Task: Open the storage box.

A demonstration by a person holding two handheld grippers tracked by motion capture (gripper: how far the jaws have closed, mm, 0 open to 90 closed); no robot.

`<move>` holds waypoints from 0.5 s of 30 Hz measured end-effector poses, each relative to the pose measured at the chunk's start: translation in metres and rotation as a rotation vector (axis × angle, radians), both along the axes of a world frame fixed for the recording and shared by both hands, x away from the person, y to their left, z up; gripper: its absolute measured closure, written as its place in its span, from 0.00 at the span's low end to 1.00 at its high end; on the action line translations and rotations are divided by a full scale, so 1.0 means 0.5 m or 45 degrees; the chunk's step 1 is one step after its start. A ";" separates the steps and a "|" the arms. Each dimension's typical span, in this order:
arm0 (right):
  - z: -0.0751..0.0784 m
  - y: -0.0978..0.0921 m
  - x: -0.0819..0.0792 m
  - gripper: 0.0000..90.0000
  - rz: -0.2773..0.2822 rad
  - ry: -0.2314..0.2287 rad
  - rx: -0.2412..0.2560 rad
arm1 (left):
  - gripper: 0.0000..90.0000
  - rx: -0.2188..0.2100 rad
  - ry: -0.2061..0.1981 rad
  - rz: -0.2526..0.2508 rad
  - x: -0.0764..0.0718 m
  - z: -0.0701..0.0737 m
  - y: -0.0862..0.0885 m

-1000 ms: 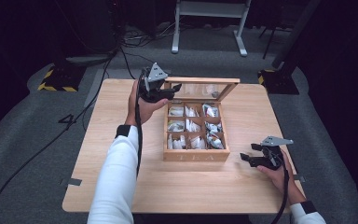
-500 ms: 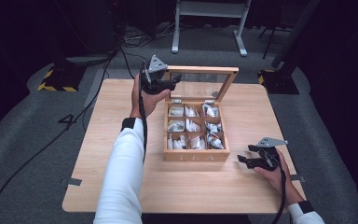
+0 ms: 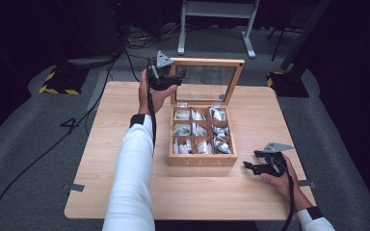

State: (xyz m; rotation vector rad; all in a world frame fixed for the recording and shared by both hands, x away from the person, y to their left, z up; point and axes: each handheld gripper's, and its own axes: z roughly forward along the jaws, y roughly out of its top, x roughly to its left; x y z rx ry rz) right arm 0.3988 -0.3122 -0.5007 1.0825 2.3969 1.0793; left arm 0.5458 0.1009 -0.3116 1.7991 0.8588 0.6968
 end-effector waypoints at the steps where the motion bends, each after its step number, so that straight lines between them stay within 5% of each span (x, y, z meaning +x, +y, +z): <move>1: 0.000 0.000 0.000 0.30 0.002 -0.002 0.002 | 0.51 0.002 0.018 0.005 0.006 0.003 0.000; 15: -0.004 0.003 -0.001 0.28 -0.001 -0.023 0.005 | 0.48 0.046 0.036 0.086 0.043 -0.006 -0.013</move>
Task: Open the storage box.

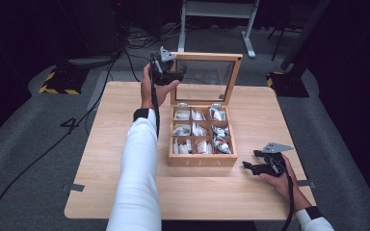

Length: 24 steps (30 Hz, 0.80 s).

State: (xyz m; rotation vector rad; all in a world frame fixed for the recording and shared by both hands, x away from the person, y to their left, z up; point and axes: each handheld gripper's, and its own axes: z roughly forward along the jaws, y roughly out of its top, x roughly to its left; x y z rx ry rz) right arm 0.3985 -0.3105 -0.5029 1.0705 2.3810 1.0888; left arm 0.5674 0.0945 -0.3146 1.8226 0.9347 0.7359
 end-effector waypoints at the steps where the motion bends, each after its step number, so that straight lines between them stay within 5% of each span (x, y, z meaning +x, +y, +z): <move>1: 0.000 0.001 0.000 0.28 -0.001 0.001 0.002 | 0.48 -0.004 0.001 0.007 0.002 -0.003 -0.001; 6: -0.001 0.008 0.001 0.26 0.001 -0.011 -0.027 | 0.48 -0.012 0.028 0.028 0.011 -0.018 -0.003; 9: -0.001 0.008 0.002 0.26 0.002 -0.011 -0.028 | 0.47 0.054 0.041 0.058 0.014 -0.032 -0.011; 13: -0.001 0.009 0.002 0.26 0.002 -0.012 -0.028 | 0.46 0.035 0.045 0.075 0.016 -0.043 -0.014; 15: -0.001 0.009 0.002 0.26 0.002 -0.013 -0.028 | 0.46 0.076 0.074 0.086 0.019 -0.053 -0.016; 24: -0.001 0.010 0.003 0.26 -0.002 -0.011 -0.028 | 0.49 0.066 0.145 0.124 0.026 -0.092 -0.019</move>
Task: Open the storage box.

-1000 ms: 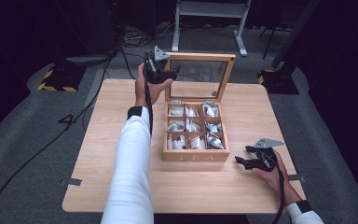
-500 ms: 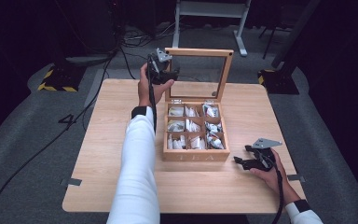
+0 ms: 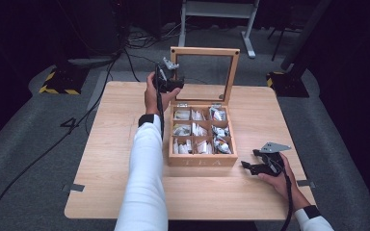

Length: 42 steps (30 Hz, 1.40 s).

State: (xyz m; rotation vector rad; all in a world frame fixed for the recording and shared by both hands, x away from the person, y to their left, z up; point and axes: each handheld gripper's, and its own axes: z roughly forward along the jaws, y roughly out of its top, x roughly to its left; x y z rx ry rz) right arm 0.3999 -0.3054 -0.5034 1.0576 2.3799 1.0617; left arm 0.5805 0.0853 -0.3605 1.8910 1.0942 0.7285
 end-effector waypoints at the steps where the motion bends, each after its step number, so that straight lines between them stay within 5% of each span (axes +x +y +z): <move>1: 0.000 0.000 0.000 0.26 -0.001 0.000 0.000 | 0.49 0.006 0.011 -0.008 0.001 -0.008 0.002; 13: 0.000 0.001 0.000 0.26 -0.002 -0.002 -0.003 | 0.52 0.055 0.117 -0.026 -0.002 -0.079 0.007; 27: 0.000 0.000 0.000 0.26 -0.002 -0.003 -0.004 | 0.52 0.077 0.201 -0.083 -0.011 -0.121 0.014; 36: 0.000 -0.001 0.001 0.26 0.004 -0.001 -0.001 | 0.38 0.093 0.207 -0.122 -0.036 -0.096 0.023; 39: 0.000 0.000 0.001 0.26 0.001 -0.001 -0.002 | 0.31 0.192 0.173 -0.186 -0.070 -0.070 0.020; 42: 0.000 0.000 0.001 0.26 0.001 -0.002 -0.002 | 0.29 0.224 0.162 -0.199 -0.088 -0.059 0.023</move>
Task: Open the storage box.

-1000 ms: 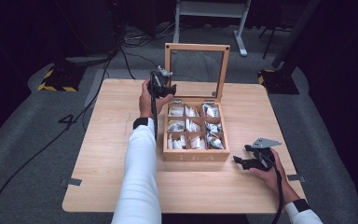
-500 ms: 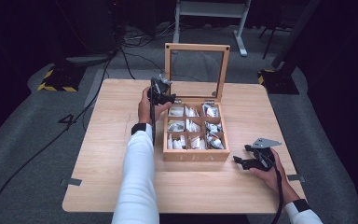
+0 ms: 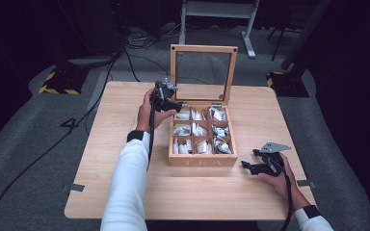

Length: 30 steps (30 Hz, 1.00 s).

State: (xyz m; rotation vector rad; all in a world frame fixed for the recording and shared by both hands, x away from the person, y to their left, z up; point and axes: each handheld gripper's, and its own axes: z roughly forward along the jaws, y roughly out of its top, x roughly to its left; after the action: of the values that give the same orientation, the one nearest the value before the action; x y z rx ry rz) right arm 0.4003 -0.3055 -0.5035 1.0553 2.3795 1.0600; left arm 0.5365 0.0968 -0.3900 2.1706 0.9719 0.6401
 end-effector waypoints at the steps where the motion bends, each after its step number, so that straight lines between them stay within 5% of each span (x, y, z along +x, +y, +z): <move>1: 0.000 0.000 0.000 0.26 0.001 0.000 0.000 | 0.27 0.016 -0.008 -0.007 -0.009 0.005 0.002; 10: 0.000 0.000 0.000 0.26 -0.001 -0.002 -0.001 | 0.22 0.104 -0.055 -0.059 -0.098 0.031 0.042; 30: 0.000 -0.002 -0.001 0.26 0.002 -0.001 -0.001 | 0.21 0.230 -0.115 -0.086 -0.216 0.040 0.099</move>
State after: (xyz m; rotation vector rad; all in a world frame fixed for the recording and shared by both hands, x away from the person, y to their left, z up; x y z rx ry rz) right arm 0.3996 -0.3064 -0.5036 1.0529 2.3797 1.0602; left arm 0.4287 0.1465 -0.3699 2.2994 0.8172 0.8132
